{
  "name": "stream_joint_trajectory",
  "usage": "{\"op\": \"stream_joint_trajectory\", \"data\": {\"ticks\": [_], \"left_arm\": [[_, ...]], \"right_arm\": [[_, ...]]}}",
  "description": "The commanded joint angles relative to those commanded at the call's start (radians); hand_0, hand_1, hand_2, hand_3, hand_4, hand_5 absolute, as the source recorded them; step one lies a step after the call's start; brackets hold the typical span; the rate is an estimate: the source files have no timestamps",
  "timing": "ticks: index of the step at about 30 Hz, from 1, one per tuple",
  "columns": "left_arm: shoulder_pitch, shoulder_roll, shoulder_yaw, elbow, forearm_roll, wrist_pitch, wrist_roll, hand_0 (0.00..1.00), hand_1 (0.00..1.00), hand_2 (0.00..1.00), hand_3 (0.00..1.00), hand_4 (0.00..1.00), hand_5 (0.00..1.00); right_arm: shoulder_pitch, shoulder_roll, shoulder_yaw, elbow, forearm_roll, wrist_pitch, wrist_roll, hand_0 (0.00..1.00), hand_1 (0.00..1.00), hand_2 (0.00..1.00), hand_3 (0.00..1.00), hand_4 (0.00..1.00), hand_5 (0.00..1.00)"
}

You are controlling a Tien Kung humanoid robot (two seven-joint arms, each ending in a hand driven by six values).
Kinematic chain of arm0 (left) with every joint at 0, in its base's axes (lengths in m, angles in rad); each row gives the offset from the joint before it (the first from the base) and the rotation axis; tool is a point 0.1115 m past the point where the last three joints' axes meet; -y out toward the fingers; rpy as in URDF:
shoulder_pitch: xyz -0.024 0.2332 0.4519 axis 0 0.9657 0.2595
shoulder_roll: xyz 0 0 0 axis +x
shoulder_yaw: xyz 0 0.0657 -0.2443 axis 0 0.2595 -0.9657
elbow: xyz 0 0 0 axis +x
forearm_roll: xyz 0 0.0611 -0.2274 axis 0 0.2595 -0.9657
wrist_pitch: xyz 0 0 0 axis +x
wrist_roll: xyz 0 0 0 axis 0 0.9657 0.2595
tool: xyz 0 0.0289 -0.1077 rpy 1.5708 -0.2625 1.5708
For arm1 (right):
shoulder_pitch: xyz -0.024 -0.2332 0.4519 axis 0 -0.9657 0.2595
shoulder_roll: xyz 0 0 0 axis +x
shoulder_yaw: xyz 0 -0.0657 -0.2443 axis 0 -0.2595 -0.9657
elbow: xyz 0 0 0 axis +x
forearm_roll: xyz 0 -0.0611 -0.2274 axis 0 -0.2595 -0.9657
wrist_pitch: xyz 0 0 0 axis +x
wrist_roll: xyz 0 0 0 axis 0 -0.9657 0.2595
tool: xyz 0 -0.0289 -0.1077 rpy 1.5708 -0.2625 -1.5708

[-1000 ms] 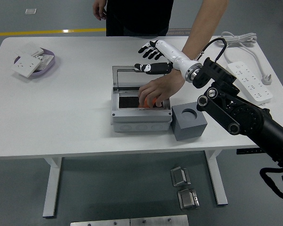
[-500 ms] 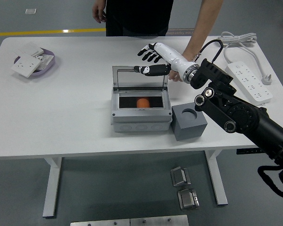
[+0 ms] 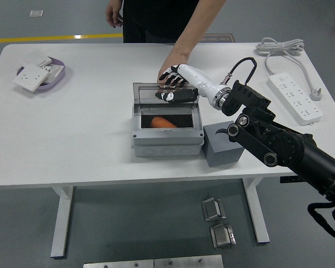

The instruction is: Pick up the cylinder from the cube,place it in the box,flap close box

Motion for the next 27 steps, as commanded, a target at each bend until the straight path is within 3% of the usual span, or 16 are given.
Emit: {"op": "stream_joint_trajectory", "data": {"ticks": [13,27], "left_arm": [[0.001,-0.005,-0.002,0.0,-0.001,0.0,-0.003,0.571,0.622,0.599,0.614,0.645,0.168],[0.005,-0.007,-0.003,0.0,-0.004,0.002,-0.005,0.571,0.622,0.601,0.615,0.643,0.166]], "right_arm": [[-0.08,-0.056,0.01,0.16,-0.032,-0.006,-0.018,0.592,0.623,0.64,0.691,0.788,0.461],[-0.144,-0.098,0.015,0.283,-0.052,-0.012,-0.033,0.591,0.622,0.639,0.689,0.778,0.461]]}}
